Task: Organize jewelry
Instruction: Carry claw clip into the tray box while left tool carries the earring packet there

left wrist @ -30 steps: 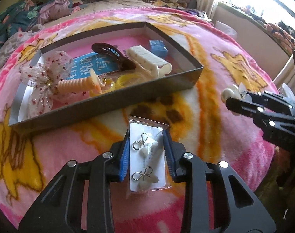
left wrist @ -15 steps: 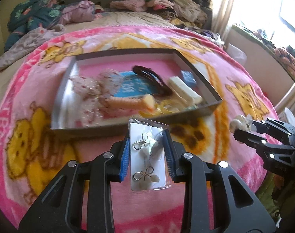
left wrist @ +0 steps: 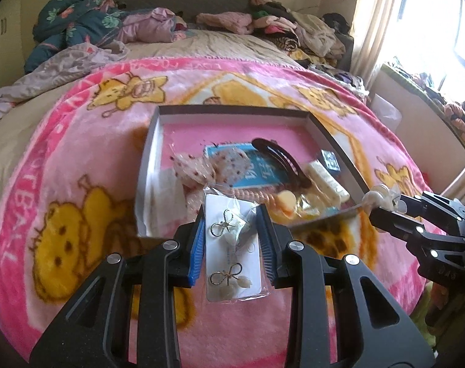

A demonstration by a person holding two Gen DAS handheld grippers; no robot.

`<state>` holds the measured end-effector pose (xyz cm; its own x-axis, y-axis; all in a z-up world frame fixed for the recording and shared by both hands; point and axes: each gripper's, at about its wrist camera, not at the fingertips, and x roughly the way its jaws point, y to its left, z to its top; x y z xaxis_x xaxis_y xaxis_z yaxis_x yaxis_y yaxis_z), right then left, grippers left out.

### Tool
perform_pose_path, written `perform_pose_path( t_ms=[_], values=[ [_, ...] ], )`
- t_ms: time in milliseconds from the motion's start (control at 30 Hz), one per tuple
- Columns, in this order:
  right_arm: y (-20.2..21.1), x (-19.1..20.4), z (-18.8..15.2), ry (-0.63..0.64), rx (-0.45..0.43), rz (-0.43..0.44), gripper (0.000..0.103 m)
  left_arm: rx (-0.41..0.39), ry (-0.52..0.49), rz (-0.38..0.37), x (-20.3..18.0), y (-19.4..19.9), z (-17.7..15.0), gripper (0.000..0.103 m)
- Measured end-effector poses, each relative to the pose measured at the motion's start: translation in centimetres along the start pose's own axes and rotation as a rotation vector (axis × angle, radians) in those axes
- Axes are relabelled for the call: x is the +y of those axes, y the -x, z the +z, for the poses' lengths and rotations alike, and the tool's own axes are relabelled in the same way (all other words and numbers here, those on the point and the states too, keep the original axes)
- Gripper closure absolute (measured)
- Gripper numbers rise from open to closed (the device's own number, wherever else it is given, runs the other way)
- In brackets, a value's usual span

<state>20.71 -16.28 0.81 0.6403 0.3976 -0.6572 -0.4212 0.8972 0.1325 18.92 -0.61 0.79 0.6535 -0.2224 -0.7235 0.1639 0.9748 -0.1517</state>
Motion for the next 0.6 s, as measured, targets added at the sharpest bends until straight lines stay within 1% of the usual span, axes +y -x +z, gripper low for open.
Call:
perform_pose_path(
  t_ms=[267,600],
  values=[
    [-0.8,0.1,1.8,0.002,-0.019,-0.004,0.067,-0.016,0.007,-0.005,0.4,-0.5,1.6,0.079],
    [-1.8,-2.2,2.7,-0.028,-0.018,-0.050,0.067,0.000,0.013,-0.020,0.3,-2.5,2.4,0.079]
  ],
)
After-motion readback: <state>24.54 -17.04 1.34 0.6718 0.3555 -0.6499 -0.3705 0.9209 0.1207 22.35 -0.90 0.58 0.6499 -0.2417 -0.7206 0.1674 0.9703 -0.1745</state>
